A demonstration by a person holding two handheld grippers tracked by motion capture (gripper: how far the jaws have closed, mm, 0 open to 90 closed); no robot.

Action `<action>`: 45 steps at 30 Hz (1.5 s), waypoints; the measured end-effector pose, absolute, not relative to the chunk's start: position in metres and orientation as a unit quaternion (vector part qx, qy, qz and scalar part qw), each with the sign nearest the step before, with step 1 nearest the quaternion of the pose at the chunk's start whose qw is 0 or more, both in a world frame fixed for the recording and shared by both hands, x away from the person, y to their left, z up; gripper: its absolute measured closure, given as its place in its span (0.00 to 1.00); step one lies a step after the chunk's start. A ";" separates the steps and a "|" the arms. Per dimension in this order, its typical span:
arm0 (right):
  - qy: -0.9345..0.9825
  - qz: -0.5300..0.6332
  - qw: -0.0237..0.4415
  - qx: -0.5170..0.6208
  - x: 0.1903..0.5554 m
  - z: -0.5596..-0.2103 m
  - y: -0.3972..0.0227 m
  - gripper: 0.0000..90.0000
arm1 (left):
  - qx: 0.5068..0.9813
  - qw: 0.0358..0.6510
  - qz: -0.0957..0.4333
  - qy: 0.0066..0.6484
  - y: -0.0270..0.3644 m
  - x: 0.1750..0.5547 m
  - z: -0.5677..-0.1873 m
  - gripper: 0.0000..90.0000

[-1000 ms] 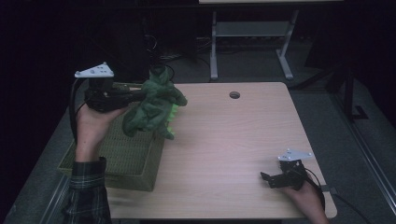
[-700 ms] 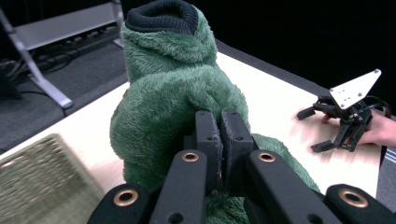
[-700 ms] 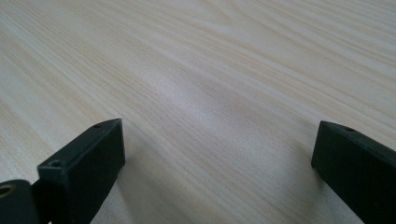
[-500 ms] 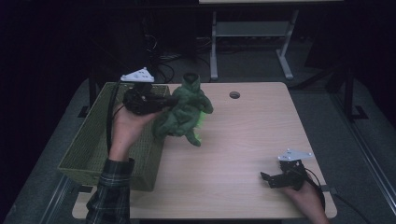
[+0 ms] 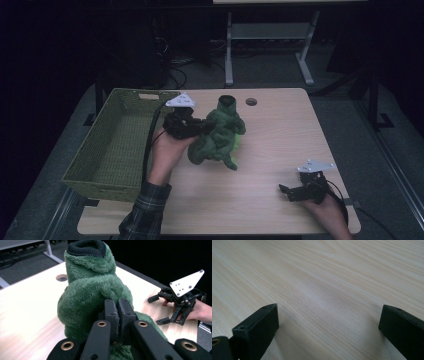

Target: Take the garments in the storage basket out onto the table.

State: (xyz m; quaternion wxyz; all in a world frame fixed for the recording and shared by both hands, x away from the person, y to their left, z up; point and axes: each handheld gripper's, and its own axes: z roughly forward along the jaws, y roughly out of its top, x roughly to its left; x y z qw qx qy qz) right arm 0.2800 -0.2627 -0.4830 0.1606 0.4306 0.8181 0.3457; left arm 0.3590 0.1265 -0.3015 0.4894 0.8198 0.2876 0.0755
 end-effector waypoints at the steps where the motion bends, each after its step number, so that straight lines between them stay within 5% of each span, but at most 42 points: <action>1: 0.818 0.346 0.161 0.431 0.280 -0.483 -0.263 0.03 | 0.819 0.490 0.073 0.291 0.123 0.359 -0.306 0.97; 20: 0.818 0.345 0.160 0.431 0.280 -0.483 -0.263 0.03 | 0.840 0.444 0.012 0.313 0.066 0.342 -0.405 0.96; 35: 0.818 0.345 0.161 0.430 0.280 -0.483 -0.263 0.03 | 0.860 0.416 -0.009 0.294 0.029 0.354 -0.448 0.94; 45: 0.819 0.345 0.161 0.430 0.280 -0.483 -0.263 0.03 | 0.865 0.420 0.014 0.274 0.042 0.351 -0.436 0.55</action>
